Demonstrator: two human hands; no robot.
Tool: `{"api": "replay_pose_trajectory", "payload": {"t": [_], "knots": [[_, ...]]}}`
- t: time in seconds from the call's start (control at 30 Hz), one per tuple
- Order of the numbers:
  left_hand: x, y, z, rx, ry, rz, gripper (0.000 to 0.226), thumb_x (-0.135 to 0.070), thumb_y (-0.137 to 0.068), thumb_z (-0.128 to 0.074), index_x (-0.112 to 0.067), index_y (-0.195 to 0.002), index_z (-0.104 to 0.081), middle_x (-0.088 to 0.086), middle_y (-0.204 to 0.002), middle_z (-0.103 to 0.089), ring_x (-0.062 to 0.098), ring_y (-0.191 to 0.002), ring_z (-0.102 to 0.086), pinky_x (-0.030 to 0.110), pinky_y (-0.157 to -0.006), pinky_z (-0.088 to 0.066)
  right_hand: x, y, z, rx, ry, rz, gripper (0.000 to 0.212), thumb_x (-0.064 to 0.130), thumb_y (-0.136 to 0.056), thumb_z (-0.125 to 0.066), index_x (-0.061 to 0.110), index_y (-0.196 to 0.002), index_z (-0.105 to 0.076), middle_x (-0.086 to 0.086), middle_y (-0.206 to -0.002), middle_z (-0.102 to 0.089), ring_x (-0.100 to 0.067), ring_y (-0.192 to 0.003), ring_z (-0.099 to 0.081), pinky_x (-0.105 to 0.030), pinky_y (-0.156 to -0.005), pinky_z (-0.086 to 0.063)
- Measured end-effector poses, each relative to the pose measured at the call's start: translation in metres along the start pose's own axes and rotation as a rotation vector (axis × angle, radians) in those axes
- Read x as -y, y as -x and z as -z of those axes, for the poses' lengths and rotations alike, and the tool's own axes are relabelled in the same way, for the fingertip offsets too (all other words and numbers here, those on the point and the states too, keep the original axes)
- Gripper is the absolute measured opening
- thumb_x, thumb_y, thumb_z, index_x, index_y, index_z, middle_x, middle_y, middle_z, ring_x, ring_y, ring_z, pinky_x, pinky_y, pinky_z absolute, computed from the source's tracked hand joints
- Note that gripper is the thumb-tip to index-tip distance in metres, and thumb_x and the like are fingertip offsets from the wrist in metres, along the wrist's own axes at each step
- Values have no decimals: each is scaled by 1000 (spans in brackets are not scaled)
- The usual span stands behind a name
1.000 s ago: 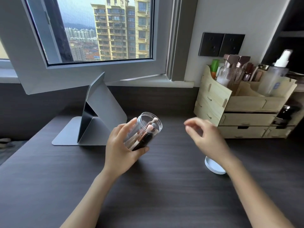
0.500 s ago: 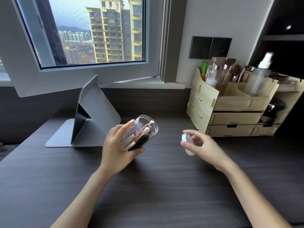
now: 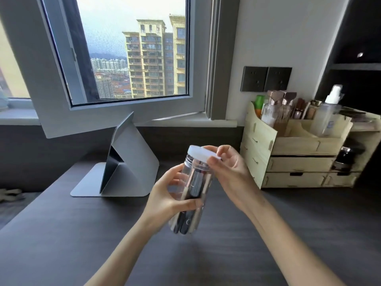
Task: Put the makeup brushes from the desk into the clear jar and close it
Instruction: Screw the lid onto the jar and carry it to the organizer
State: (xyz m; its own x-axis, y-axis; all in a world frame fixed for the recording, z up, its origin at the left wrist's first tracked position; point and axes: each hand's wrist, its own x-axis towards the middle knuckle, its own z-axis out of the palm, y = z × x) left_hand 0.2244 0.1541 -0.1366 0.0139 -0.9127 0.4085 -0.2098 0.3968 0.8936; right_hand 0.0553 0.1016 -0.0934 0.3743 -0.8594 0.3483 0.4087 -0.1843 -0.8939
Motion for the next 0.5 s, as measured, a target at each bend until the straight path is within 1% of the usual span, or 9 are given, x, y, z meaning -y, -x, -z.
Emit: {"api": "replay_pose_trajectory", "payload": {"t": [0.03,0.1,0.13,0.17,0.23,0.3,0.37,0.43,0.5], "knots": [[-3,0,0,14,22,12,77,-34,-47,-86,-33,-119,-57,6,-101,-66,24,-100,-60,31,-82,-54,0,1,0,39,5,-5,57,44,-50,-86,18,-82,-48,-9,-116,-64,-20,-106,-64,-28,-81,-55],[-9,-1,1,45,75,43,75,-34,-47,-86,-32,-117,-59,11,-100,-65,32,-99,-60,47,-87,-52,0,2,-1,93,11,-14,55,44,-52,-85,18,-85,-49,-8,-115,-65,-21,-106,-63,-29,-82,-55],[-10,-1,1,62,101,58,75,-33,-47,-87,-31,-116,-59,14,-101,-65,36,-99,-60,51,-89,-51,1,2,0,116,-4,-22,55,43,-53,-85,17,-86,-49,-7,-114,-65,-20,-106,-63,-30,-83,-55],[-12,-2,1,82,126,67,74,-31,-47,-86,-29,-116,-60,15,-100,-65,38,-98,-59,51,-90,-50,1,1,1,135,-29,-32,54,42,-54,-85,16,-87,-50,-7,-113,-66,-20,-104,-63,-31,-84,-54],[-14,-1,2,119,186,86,71,-27,-47,-85,-25,-114,-62,15,-96,-64,39,-93,-59,43,-86,-51,2,-1,3,168,-66,-49,51,40,-55,-85,16,-86,-53,-8,-112,-65,-19,-101,-64,-34,-85,-51],[-17,-1,1,164,255,105,69,-25,-48,-83,-21,-114,-62,14,-94,-63,32,-89,-59,37,-82,-49,2,-3,3,203,-94,-62,48,40,-56,-85,17,-86,-55,-9,-112,-64,-19,-97,-63,-37,-83,-48],[-18,-1,-1,218,321,119,70,-24,-50,-80,-17,-116,-60,19,-99,-62,29,-91,-59,38,-83,-48,1,-4,3,234,-134,-80,48,41,-56,-85,18,-86,-56,-9,-111,-64,-21,-95,-62,-38,-82,-48],[-19,-1,-3,261,373,132,71,-23,-51,-79,-14,-119,-58,22,-102,-60,30,-92,-59,41,-84,-47,2,-3,2,248,-170,-93,49,42,-55,-84,18,-87,-56,-7,-109,-66,-21,-92,-62,-36,-79,-50],[-20,-1,-5,254,382,128,69,-23,-52,-78,-14,-118,-59,20,-100,-60,29,-91,-58,41,-83,-48,6,-1,1,217,-161,-91,51,43,-55,-84,17,-88,-55,-6,-106,-66,-20,-89,-63,-34,-76,-51]]}}
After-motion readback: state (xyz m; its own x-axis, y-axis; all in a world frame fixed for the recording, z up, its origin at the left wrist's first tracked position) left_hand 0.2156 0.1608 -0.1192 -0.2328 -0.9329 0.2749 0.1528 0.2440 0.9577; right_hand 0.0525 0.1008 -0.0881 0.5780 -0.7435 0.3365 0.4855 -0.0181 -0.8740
